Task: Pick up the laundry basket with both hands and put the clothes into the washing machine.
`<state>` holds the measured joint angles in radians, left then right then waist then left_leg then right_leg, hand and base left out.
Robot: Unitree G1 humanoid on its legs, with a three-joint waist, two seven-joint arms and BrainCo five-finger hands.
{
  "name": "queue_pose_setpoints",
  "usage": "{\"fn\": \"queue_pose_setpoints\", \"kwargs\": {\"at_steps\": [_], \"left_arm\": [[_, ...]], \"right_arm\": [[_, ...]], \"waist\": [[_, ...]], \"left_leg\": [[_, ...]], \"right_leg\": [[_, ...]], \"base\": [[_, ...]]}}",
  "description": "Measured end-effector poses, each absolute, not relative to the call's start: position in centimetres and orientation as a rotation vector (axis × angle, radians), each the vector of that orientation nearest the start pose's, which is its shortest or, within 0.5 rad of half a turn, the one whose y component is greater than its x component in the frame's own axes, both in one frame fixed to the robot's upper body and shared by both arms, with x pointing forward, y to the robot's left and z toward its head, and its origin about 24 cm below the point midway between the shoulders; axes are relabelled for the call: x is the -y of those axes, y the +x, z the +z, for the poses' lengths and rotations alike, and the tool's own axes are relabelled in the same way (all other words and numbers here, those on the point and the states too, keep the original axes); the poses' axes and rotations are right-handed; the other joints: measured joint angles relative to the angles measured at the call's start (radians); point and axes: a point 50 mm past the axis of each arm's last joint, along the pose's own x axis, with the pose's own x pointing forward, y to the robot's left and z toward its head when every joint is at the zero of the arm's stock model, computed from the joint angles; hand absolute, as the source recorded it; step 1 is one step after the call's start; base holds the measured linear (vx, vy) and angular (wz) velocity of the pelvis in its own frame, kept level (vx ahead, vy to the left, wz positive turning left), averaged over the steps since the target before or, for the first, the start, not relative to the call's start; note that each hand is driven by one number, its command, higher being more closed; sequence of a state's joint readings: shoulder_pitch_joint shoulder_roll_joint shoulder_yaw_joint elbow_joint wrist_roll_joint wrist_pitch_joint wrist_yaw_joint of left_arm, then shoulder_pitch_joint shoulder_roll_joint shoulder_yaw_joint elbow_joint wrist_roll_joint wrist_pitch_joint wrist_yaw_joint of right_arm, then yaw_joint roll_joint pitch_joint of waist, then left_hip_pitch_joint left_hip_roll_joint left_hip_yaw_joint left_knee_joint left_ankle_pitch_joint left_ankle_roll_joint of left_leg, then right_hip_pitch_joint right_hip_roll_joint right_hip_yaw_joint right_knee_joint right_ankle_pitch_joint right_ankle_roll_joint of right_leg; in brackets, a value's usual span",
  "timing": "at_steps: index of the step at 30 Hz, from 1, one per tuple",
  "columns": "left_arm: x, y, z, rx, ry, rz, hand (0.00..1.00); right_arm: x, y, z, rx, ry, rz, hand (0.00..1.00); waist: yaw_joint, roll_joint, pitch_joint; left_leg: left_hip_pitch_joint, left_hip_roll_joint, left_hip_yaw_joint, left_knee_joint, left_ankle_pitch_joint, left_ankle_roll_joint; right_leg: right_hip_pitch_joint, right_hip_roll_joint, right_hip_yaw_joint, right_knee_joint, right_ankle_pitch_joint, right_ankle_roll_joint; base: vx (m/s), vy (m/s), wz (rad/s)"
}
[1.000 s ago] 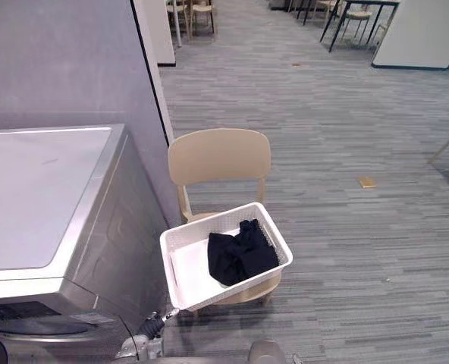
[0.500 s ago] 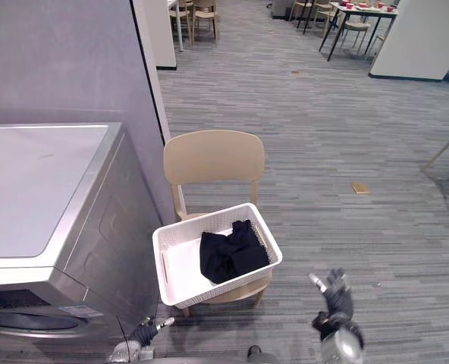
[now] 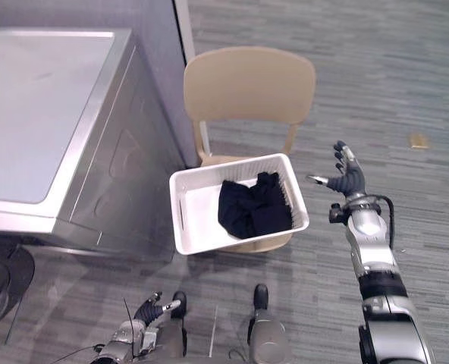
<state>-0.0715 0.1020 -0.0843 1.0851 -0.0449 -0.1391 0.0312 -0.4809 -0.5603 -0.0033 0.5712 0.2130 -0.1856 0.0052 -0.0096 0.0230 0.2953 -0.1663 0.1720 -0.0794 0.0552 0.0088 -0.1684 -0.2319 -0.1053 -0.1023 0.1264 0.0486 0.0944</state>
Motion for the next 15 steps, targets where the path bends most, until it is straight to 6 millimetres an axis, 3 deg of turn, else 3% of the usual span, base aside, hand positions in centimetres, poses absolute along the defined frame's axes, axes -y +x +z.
{"fn": "queue_pose_setpoints", "kwargs": {"at_steps": [4,7,15], "left_arm": [[-17.7,17.9,-13.2,-0.813,0.086,0.056,0.0],[-17.4,19.3,-12.6,-0.777,0.058,0.076,0.0],[-15.3,22.5,-10.4,-0.638,0.028,0.033,0.0]], "right_arm": [[26.4,34.9,11.8,0.1,-0.409,-0.074,0.0],[25.2,35.5,11.9,0.083,-0.491,-0.025,0.0],[23.5,36.7,12.2,0.064,-0.607,0.058,0.0]], "waist": [[0.026,-0.002,0.067],[0.029,-0.005,0.103],[0.046,-0.022,0.135]], "left_leg": [[-0.042,-0.009,-0.004,0.001,0.019,0.004],[-0.064,-0.019,-0.01,0.004,0.026,0.006],[-0.133,-0.027,-0.032,0.013,0.049,0.006]], "right_leg": [[-0.058,-0.011,-0.003,0.046,-0.001,0.0],[-0.09,-0.022,-0.004,0.081,-0.009,0.0],[-0.166,-0.033,-0.013,0.132,-0.017,-0.004]], "base": [[-0.12,-0.022,0.04],[-0.08,-0.003,0.07],[-0.05,-0.016,0.06]]}}
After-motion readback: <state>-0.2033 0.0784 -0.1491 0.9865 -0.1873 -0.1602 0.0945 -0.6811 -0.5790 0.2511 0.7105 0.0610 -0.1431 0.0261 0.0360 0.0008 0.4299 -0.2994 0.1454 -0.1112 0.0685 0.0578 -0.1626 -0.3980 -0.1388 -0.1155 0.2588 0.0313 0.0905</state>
